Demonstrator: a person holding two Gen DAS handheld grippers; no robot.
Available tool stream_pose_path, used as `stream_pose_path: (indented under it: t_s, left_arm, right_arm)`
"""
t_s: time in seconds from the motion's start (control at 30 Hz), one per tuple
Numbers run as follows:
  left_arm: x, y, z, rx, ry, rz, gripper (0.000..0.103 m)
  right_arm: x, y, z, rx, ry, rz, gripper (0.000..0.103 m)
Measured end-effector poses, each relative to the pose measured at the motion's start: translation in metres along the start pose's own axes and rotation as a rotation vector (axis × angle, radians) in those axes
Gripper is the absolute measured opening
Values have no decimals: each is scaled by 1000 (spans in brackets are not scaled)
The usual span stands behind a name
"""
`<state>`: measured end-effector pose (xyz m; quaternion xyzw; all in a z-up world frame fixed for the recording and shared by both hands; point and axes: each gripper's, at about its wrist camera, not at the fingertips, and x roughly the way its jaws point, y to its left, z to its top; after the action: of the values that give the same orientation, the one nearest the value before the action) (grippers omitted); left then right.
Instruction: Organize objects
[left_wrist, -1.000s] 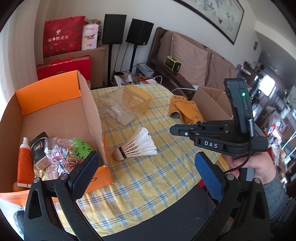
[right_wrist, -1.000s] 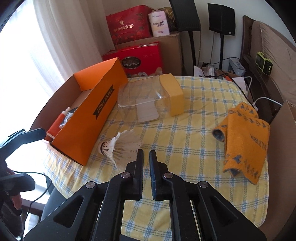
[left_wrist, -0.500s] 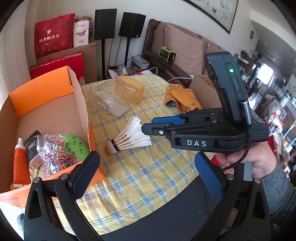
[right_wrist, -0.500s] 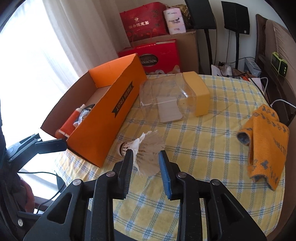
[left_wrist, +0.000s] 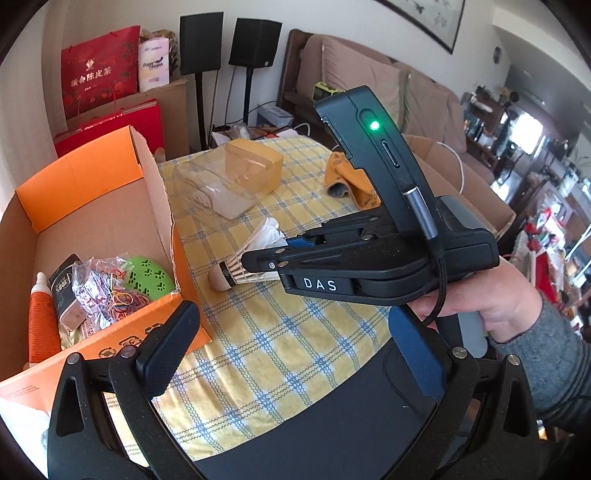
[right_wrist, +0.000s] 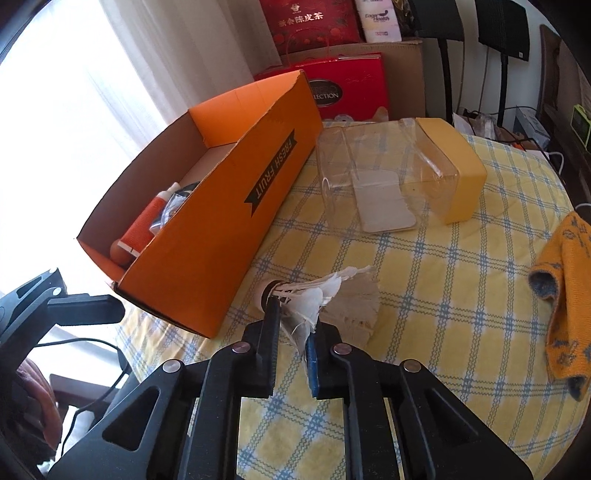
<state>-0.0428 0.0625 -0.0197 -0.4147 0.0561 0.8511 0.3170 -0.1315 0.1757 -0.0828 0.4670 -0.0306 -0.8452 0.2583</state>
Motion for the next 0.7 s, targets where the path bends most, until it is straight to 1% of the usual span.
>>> stream_pose_path:
  t_s: [0.03,0.1,0.17,0.33,0.47,0.5,0.57,0.63,0.7]
  left_arm:
    - [0,-1,0,3,0,0,102]
    - [1,-1,0,6,0,1,102]
    - [3,-1,2,5,1,-1,102]
    - [7,-9,4,21,0,-10,102]
    - [14,-21,8,68,-1,-15,102]
    - [17,-25,9,78,0,-17,102]
    - [23,-31,10,94,8,-23,102]
    - [29,-36,11,103,18,-33,102]
    - [35,-41,13,111,23,-38,102]
  right_arm:
    - [-1,-2,-1,12,-6,-1,10]
    - [-5,-4,-1,14,-19,-6,6]
    - [-12,-5,-3,7,-29,-13,4]
    - [-33,-13,-5,8,-43,-26,4]
    - [-45,-25,-10,16,-12,-31,4]
    - [-46,-28,-12,18,-2,-34,7]
    - [-48,-35,-16,29,30,-34,10]
    - [-52,-43,-19,47,33,-46,14]
    - [-59,-47,-22,56,25,-60,27]
